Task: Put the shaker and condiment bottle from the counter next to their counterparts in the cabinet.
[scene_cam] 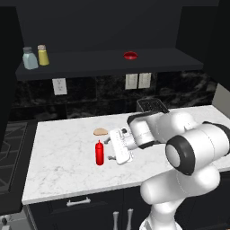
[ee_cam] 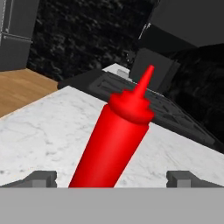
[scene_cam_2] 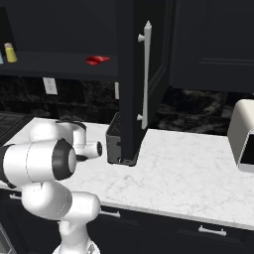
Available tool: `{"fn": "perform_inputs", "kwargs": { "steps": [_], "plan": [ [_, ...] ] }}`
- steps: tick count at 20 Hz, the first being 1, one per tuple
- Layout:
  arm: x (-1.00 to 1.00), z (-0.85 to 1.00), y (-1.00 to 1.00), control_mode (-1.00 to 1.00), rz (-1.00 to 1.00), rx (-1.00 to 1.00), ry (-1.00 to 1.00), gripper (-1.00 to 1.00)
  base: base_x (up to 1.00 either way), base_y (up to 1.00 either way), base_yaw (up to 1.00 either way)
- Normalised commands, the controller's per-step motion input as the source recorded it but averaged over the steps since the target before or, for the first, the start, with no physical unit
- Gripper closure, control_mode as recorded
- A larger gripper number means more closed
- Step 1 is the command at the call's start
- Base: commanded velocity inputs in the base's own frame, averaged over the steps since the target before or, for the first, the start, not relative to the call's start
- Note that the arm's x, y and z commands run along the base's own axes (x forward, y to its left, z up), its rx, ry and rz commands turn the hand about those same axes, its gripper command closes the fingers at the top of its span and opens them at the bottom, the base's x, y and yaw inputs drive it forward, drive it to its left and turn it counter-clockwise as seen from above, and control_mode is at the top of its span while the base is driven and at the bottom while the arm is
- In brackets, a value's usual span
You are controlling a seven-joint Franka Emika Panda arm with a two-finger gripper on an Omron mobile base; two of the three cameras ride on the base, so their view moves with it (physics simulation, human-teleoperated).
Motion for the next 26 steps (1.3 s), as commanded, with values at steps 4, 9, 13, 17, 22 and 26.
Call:
{"fn": "perform_inputs", "kwargs": {
  "steps": [4, 9, 13, 17, 22, 26],
  "plan": [
    [0.04, -0.01, 0.17, -1.00, 0.00, 0.00, 0.00, -1.00, 0.00, 0.00, 0.00],
    [0.00, -0.06, 0.23, -1.00, -0.01, 0.00, 0.00, -1.00, 0.00, 0.00, 0.00],
    [0.07, -0.09, 0.28, -1.00, -0.02, 0.00, 0.00, -1.00, 0.00, 0.00, 0.00],
    [0.14, -0.17, 0.29, -1.00, -0.03, 0.00, 0.00, -1.00, 0.00, 0.00, 0.00],
    [0.04, -0.08, 0.16, -1.00, -0.02, 0.00, 0.02, 1.00, 0.00, 0.00, 0.00],
    [-0.06, -0.01, -0.06, -1.00, -0.06, 0.08, 0.00, 1.00, 0.00, 0.00, 0.00]
  ]
}}
